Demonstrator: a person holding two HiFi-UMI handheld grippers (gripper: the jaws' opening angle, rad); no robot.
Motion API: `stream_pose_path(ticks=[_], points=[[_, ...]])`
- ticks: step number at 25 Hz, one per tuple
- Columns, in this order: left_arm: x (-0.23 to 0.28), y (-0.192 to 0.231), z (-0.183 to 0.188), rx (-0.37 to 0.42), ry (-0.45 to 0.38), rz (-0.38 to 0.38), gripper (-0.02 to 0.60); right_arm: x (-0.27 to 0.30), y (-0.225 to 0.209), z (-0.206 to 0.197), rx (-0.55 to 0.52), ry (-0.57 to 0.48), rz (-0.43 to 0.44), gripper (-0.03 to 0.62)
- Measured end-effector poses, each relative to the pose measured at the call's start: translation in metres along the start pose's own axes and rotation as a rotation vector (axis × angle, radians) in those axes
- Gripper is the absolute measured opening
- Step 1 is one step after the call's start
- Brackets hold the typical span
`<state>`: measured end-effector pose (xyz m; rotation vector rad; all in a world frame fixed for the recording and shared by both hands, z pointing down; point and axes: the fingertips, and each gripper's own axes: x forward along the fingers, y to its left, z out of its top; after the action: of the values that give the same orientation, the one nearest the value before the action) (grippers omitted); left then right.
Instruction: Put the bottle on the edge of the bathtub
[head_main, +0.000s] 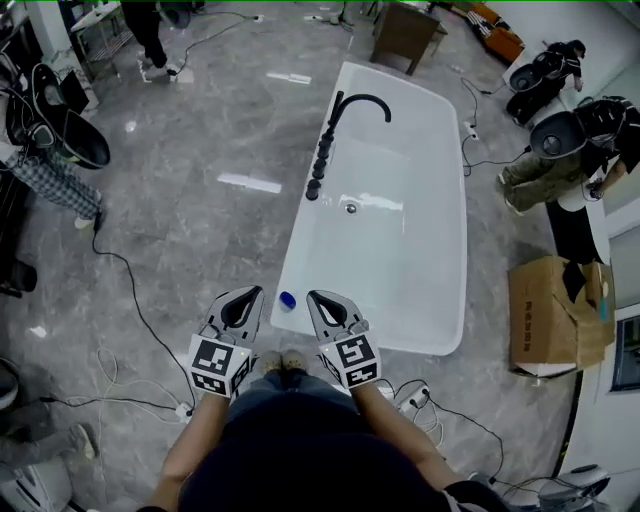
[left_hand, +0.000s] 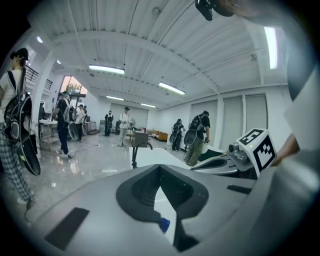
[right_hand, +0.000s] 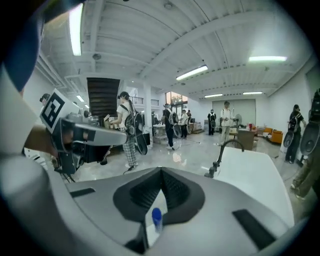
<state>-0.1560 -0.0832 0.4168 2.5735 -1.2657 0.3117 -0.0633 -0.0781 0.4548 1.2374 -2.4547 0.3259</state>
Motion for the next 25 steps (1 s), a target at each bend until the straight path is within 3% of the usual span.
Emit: stream_pose_path(ticks=[7, 13, 18, 25], points=[[-0.034, 0.017, 0.117, 0.092, -0.214, 0.132, 0.023, -0.043, -0.017, 0.146, -0.098, -0.284, -0.116, 0.027], [-0.079, 0.0, 0.195, 0.121, -0.337, 0.185, 0.023, -0.097, -0.006, 0.227, -0.134, -0.447, -0.145, 0.028], [-0.104, 0.002, 0.217, 0.128, -0.371, 0.217, 0.022, -0.107, 0.007, 0.244, -0.148, -0.475, -0.131, 0.028], [-0.103, -0.002, 0.208, 0.122, -0.369, 0.227, 0.023, -0.11, 0.01, 0.238, -0.153, -0.471, -0.119, 0.027]])
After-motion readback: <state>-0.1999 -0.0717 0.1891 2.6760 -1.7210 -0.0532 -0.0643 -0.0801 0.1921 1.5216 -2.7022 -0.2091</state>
